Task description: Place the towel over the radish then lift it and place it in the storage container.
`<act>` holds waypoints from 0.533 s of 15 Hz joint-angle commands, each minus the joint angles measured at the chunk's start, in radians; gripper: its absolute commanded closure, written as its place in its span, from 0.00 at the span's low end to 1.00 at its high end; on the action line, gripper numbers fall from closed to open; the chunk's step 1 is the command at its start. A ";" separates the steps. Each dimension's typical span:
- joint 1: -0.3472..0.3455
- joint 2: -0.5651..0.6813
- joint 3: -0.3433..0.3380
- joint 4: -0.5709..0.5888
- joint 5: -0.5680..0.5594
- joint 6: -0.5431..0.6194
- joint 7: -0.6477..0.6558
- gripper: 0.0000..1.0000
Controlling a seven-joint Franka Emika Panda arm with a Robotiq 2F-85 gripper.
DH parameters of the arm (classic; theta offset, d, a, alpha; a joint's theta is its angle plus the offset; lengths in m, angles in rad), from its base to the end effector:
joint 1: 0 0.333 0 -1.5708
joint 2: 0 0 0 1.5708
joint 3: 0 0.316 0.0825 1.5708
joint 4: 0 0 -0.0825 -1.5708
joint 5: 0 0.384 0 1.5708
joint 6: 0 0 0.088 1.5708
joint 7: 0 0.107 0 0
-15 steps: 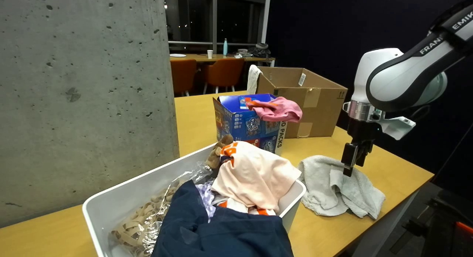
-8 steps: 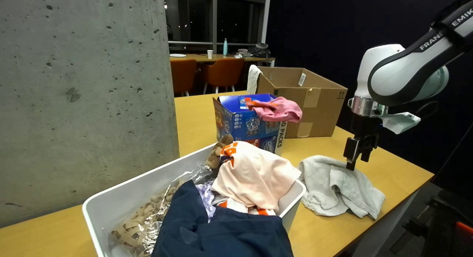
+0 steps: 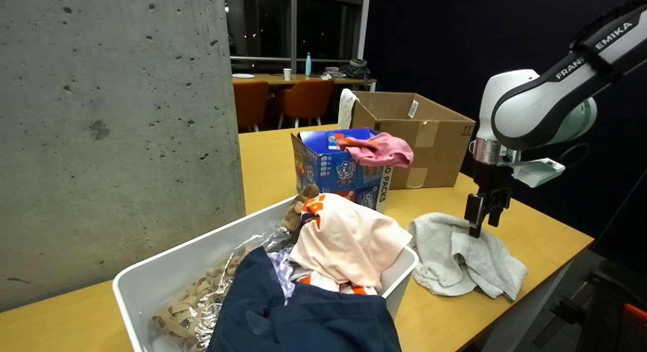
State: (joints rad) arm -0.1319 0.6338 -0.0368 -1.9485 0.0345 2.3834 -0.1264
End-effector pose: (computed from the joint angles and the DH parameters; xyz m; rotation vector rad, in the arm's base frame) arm 0.5841 -0.0992 0.1350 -3.0971 0.1003 0.3051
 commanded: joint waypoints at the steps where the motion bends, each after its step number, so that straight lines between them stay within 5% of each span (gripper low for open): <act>1: 0.001 0.023 0.002 0.040 0.001 -0.029 0.009 0.32; 8: -0.001 0.020 -0.003 0.045 -0.002 -0.035 0.008 0.84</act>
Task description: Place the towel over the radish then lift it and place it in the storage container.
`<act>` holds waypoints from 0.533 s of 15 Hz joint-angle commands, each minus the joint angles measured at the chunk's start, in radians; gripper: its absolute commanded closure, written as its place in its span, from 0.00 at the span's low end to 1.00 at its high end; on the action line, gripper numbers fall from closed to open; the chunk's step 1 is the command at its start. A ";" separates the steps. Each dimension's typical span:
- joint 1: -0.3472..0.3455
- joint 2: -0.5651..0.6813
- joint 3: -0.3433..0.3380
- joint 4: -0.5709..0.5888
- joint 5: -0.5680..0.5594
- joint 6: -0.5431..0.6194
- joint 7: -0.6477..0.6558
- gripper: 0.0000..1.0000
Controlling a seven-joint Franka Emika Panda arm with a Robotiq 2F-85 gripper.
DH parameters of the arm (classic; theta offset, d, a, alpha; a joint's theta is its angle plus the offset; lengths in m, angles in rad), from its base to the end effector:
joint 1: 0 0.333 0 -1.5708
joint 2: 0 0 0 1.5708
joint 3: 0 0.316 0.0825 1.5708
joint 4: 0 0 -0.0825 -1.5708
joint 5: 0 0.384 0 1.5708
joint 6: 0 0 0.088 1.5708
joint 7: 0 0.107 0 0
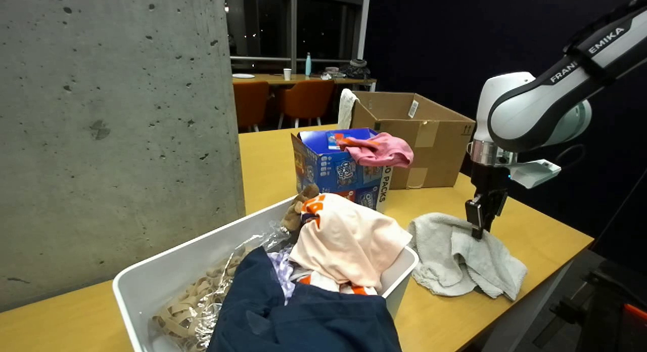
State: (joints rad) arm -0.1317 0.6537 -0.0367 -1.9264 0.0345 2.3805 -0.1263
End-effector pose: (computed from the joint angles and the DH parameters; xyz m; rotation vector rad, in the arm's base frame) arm 0.5887 -0.0997 0.1305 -3.0975 0.0994 0.3063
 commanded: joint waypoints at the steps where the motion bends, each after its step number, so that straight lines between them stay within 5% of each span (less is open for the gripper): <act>1: -0.002 -0.013 -0.008 0.017 -0.005 -0.035 0.012 0.93; 3: -0.008 -0.022 -0.015 0.021 -0.007 -0.042 0.009 1.00; 8: -0.050 -0.011 -0.036 0.086 -0.004 -0.102 -0.017 0.99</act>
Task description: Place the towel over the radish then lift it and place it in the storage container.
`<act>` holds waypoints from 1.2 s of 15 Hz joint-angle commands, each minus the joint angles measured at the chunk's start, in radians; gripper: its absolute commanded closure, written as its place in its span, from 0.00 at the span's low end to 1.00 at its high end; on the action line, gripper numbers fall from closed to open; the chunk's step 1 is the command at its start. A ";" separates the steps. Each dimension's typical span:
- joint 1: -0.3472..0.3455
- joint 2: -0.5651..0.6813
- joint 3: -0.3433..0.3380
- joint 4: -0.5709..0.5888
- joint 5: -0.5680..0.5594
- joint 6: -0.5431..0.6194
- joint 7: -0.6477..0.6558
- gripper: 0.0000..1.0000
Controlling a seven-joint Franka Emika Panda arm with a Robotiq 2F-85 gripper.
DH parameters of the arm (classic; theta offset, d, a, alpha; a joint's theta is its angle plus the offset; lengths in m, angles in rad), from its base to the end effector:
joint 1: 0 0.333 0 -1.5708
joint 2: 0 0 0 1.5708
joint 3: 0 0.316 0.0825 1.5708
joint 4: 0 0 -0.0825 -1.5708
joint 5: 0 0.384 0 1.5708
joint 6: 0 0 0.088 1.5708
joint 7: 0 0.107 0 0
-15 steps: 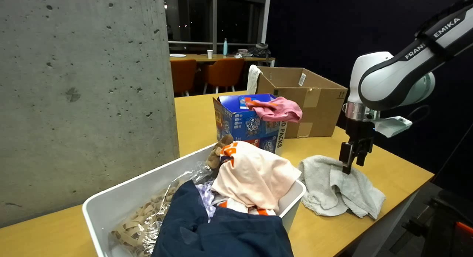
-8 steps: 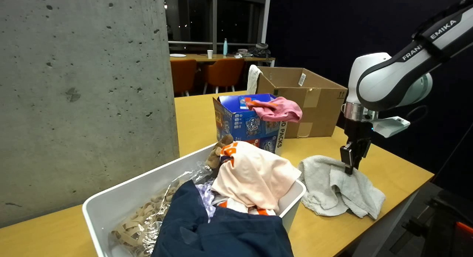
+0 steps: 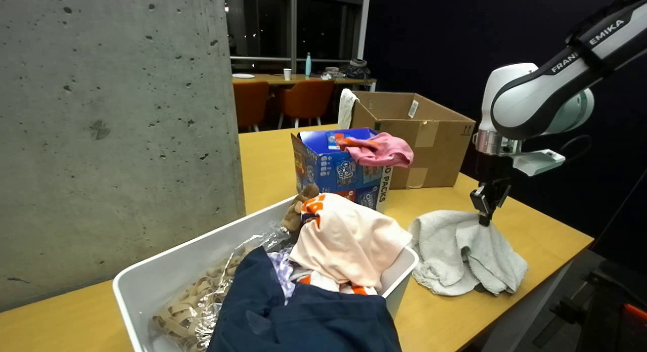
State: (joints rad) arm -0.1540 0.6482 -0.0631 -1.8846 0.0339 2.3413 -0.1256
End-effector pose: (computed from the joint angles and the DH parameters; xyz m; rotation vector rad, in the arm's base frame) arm 0.5960 -0.1302 0.1462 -3.1075 0.1684 0.2966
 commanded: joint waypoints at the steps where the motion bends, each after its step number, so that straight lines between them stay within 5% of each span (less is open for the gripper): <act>1: -0.043 0.000 -0.012 0.060 0.001 -0.075 -0.029 0.99; 7: -0.128 0.054 -0.015 0.153 0.016 -0.130 -0.096 0.99; 8: -0.138 0.067 -0.012 0.171 0.018 -0.136 -0.105 0.77; 12: -0.159 0.107 -0.008 0.221 0.021 -0.149 -0.123 0.51; 18: -0.106 0.030 0.000 0.108 0.008 -0.077 -0.087 0.07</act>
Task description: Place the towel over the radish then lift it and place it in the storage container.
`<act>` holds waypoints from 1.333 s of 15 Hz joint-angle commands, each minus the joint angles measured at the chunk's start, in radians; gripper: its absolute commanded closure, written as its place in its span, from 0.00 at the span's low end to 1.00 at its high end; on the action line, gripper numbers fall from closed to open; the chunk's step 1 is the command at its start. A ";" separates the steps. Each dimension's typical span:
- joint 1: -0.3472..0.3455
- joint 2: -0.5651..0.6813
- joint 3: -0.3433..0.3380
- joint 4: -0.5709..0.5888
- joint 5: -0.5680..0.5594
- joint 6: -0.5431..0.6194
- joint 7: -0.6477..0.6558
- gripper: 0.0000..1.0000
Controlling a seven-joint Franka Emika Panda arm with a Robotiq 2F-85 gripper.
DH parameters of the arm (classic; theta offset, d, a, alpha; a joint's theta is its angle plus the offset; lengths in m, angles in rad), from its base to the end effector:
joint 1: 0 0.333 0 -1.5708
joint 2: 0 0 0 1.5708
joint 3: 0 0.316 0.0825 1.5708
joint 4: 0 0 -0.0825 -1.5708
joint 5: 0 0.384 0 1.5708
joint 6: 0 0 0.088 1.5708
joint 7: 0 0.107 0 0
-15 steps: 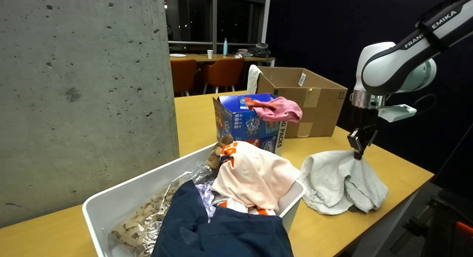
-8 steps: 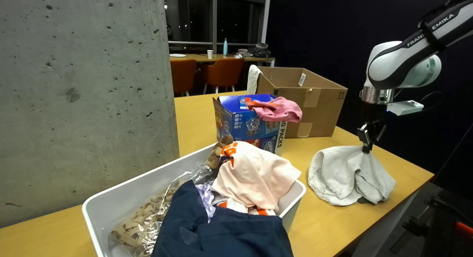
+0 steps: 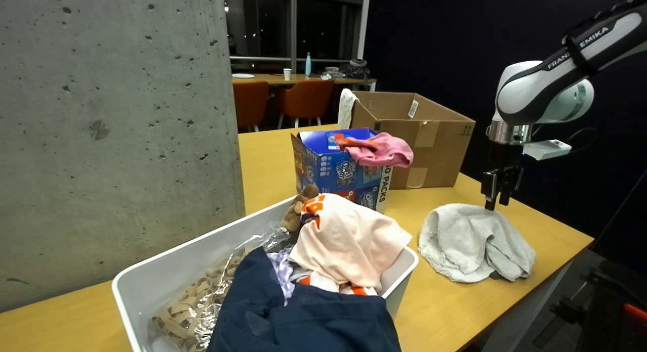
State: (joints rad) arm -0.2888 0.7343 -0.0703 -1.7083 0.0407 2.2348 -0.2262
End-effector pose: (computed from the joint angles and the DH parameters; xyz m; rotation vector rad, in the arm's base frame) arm 0.6077 -0.2235 0.1495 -3.0766 0.2282 0.3135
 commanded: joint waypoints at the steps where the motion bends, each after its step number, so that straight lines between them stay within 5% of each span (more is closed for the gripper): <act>1: 0.039 -0.080 0.015 -0.108 0.006 0.056 0.014 0.01; 9: 0.090 -0.160 0.049 -0.264 0.037 0.153 0.034 0.00; 20: 0.106 0.004 0.038 -0.112 0.014 0.130 0.043 0.00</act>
State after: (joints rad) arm -0.1885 0.6775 -0.0278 -1.8826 0.0651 2.3717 -0.1919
